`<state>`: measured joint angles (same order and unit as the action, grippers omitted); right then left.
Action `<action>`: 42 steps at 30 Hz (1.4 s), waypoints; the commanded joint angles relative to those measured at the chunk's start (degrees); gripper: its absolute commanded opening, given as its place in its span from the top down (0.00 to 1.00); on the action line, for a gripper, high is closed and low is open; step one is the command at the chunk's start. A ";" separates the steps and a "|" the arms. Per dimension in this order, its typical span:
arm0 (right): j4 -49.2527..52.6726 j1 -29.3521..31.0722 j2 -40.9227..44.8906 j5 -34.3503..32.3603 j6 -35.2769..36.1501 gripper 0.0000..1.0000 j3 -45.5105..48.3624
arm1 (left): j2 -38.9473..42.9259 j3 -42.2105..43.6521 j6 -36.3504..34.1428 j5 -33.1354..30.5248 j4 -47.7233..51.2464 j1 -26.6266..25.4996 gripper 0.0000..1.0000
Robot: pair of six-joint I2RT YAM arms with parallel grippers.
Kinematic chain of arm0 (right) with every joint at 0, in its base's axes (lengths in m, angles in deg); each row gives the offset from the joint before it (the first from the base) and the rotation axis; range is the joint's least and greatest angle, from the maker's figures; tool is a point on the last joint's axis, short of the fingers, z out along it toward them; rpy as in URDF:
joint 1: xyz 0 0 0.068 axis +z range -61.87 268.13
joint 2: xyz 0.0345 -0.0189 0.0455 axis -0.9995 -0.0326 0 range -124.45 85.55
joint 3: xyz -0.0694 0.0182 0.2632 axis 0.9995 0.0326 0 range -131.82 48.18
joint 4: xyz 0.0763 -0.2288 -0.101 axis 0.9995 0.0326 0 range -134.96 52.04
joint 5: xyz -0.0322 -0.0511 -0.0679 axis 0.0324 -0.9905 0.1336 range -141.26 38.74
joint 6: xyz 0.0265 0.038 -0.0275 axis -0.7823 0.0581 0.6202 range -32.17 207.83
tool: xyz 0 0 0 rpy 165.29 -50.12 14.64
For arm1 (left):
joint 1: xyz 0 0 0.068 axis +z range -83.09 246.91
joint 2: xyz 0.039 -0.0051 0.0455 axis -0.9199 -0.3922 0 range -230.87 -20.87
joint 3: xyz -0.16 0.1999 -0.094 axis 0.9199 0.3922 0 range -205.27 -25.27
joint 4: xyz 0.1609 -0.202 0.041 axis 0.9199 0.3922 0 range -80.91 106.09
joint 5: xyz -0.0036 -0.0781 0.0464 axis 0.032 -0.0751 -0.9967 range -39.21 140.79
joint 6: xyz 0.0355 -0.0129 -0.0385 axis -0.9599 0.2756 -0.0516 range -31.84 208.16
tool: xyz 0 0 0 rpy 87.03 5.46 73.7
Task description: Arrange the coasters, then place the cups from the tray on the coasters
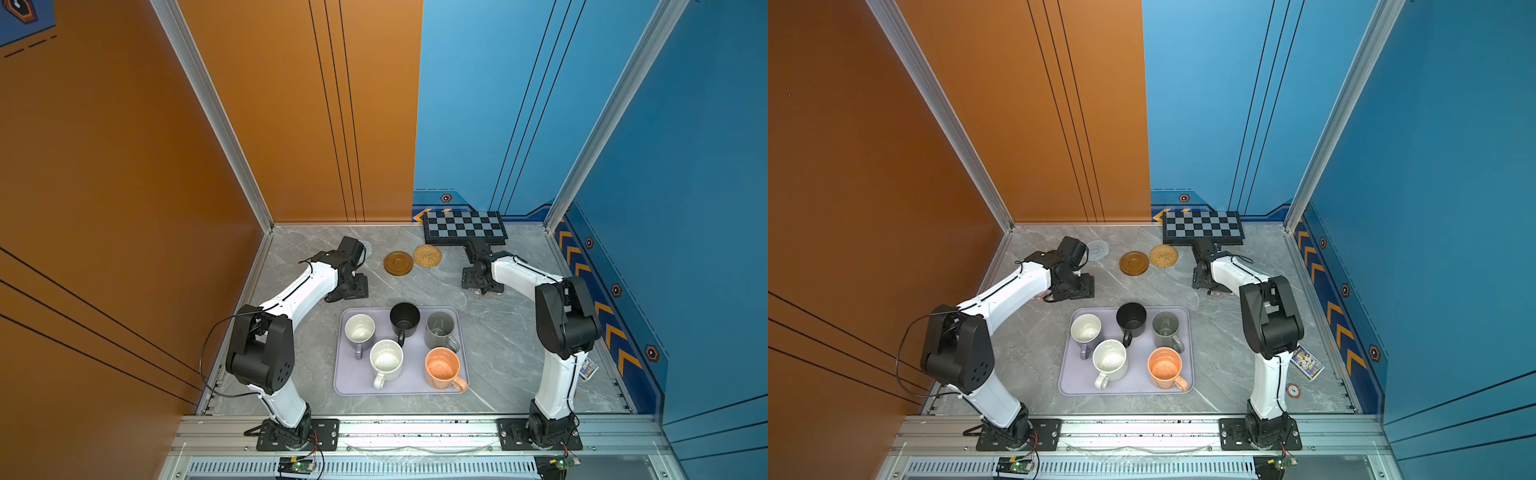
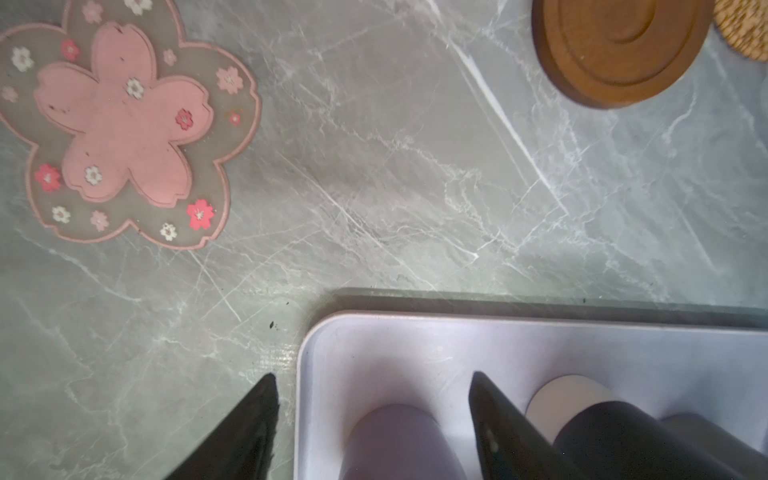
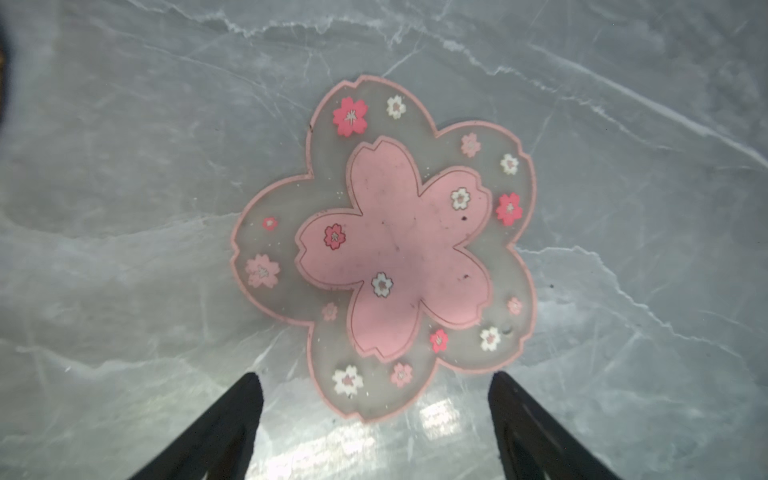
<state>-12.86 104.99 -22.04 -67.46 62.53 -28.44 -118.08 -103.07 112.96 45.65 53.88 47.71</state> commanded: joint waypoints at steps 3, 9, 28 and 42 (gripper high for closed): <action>1.65 1.84 9.54 1.51 1.30 0.12 4.72 | -2.90 -4.46 -2.05 -3.20 0.93 0.03 0.31; 1.65 3.35 18.05 0.88 0.84 0.12 10.17 | -7.10 -9.97 -4.69 -4.05 0.82 0.57 0.36; 2.40 5.24 33.36 -1.67 -2.34 0.11 19.20 | -27.13 -32.53 -9.06 -2.35 -0.42 3.91 0.57; -3.47 7.90 29.31 -1.77 -1.27 0.11 16.37 | -40.55 -47.16 -7.85 -3.56 -1.02 6.31 0.90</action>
<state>-14.26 112.31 8.14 -67.97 60.84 -10.51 -156.11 -147.37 104.28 43.09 52.51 53.17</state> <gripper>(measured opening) 0.887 0.097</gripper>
